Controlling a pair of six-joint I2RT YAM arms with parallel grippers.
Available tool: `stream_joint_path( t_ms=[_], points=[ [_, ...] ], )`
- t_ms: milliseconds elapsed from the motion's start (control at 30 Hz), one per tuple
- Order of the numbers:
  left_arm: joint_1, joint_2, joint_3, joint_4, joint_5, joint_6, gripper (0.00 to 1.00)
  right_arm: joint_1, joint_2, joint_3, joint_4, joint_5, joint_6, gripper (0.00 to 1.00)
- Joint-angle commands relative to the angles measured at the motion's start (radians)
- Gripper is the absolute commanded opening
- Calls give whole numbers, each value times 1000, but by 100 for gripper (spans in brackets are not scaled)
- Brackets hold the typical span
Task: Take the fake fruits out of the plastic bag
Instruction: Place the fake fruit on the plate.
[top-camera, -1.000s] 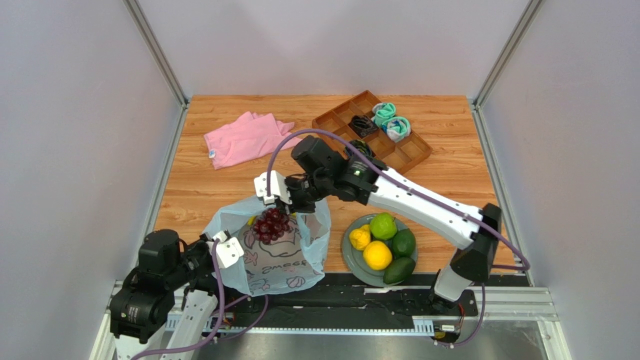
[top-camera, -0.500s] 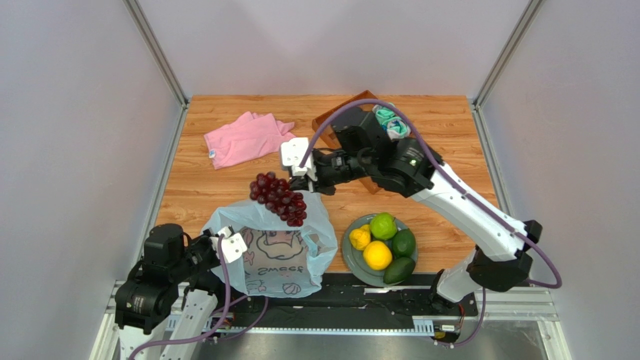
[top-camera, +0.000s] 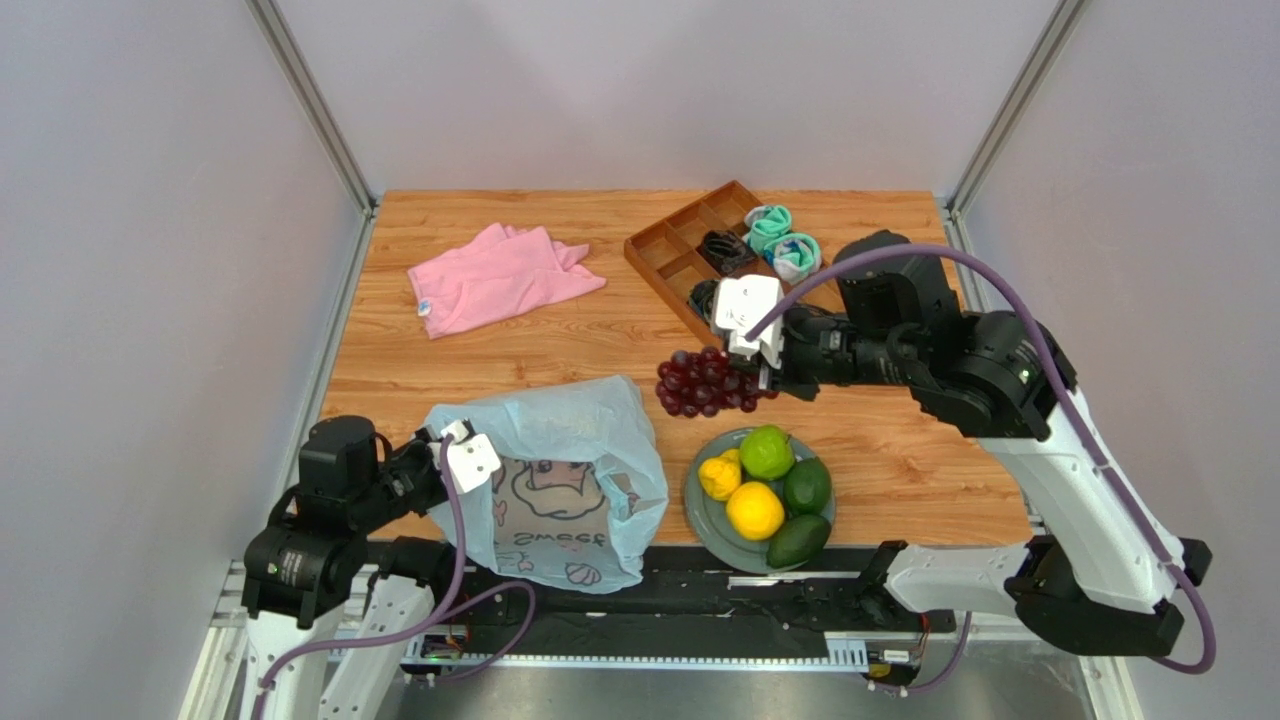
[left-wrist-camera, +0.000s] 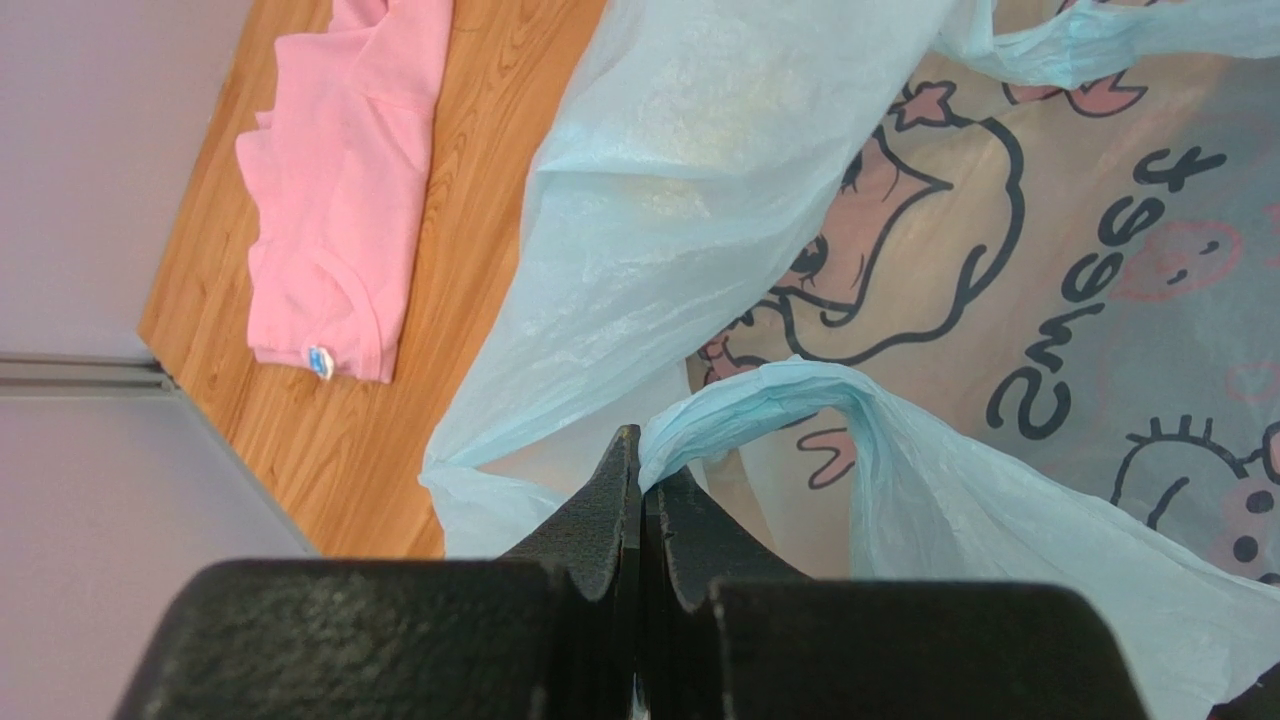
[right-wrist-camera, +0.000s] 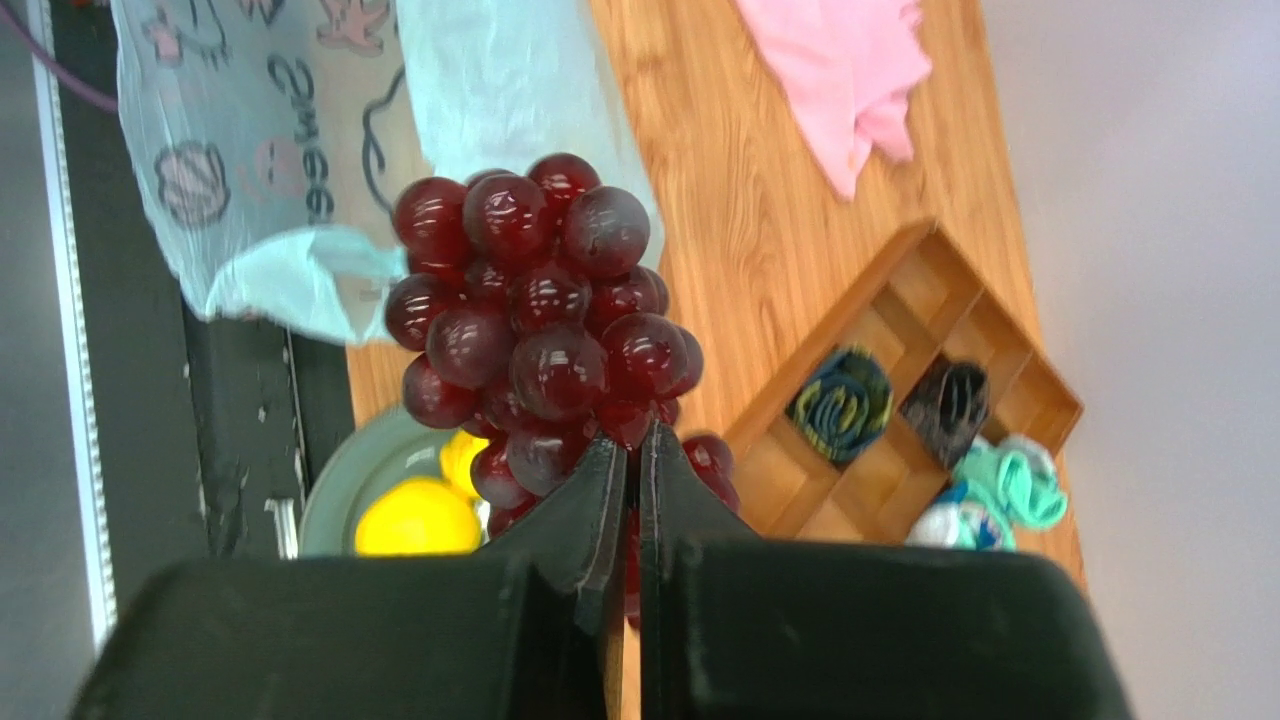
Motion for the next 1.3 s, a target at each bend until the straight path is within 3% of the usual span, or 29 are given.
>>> stream_joint_path(
  t_ms=[0,167,567,1267],
  points=[
    [5,35,-7,92,40,-24,0,-7,-91,-56,-162,91,-17,0],
    [5,55,-22,131,68,-53,0,-15,-186,-228,-195,170,-22,0],
    [5,50,-45,151,80,-52,0,-44,-318,-441,-224,250,-85,0],
    [5,38,-31,141,74,-96,0,-73,-252,-635,-54,208,-94,0]
  ],
)
